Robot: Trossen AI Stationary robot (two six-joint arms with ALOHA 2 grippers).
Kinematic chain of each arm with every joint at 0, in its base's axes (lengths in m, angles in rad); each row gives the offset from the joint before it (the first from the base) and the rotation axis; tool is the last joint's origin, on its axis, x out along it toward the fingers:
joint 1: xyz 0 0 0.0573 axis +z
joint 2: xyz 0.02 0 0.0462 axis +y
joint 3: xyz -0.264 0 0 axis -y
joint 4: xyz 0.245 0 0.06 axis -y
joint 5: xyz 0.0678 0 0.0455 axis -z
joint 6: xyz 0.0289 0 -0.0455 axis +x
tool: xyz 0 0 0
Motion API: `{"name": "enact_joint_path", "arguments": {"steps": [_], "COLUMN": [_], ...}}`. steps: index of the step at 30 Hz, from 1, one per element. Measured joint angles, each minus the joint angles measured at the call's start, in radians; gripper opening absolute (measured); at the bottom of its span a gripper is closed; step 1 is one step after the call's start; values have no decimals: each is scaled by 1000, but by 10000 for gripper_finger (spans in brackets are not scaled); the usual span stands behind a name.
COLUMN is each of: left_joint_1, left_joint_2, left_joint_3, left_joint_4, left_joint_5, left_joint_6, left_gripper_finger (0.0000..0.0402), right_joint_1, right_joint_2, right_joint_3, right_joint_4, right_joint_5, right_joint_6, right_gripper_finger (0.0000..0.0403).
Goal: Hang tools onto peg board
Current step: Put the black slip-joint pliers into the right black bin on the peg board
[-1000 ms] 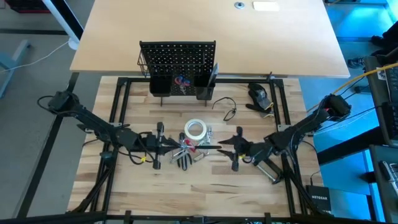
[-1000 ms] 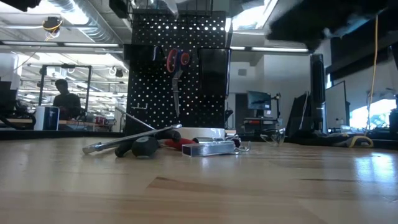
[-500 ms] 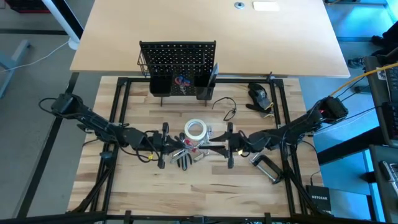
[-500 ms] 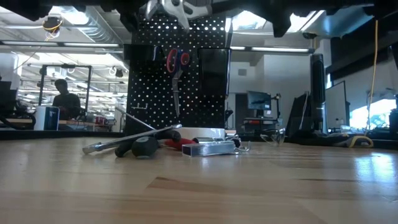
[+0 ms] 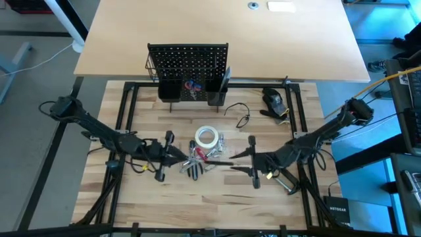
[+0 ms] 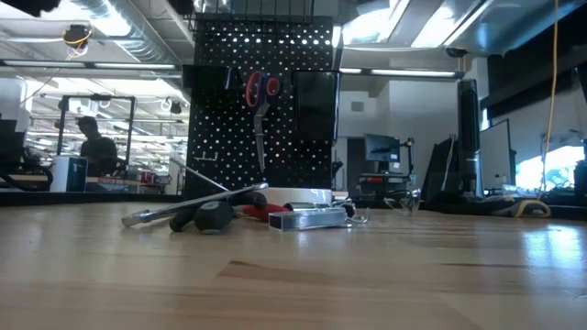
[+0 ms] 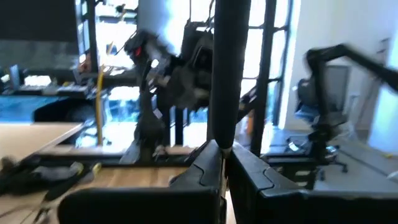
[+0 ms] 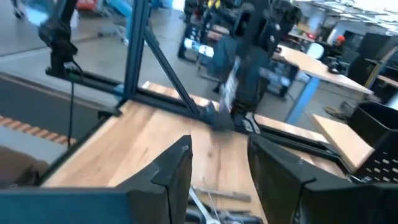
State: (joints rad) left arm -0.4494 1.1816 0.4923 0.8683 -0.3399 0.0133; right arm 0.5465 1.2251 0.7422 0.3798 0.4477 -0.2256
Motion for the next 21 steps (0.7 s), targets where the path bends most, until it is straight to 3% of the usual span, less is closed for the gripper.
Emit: {"name": "enact_joint_path", "arguments": {"steps": [6, 12, 15, 21], "left_joint_1": [-33, -3, 7, 5], "left_joint_2": [-30, -5, 3, 4], "left_joint_3": [0, 0, 0, 0], "left_joint_4": [2, 5, 12, 11], "left_joint_5": [24, 63, 72, 82], "left_joint_6": [29, 13, -5, -6], "left_gripper_finger": [4, 3, 4, 3], "right_joint_1": [50, -11, -41, -58], "right_joint_2": [3, 105, 149, 155], "right_joint_3": [0, -1, -1, -2], "right_joint_4": [-18, 121, 155, 177], "right_joint_5": [108, -36, -88, -232], "right_joint_6": [-14, -6, -6, -24], "right_gripper_finger": [156, 149, 117, 13]}}
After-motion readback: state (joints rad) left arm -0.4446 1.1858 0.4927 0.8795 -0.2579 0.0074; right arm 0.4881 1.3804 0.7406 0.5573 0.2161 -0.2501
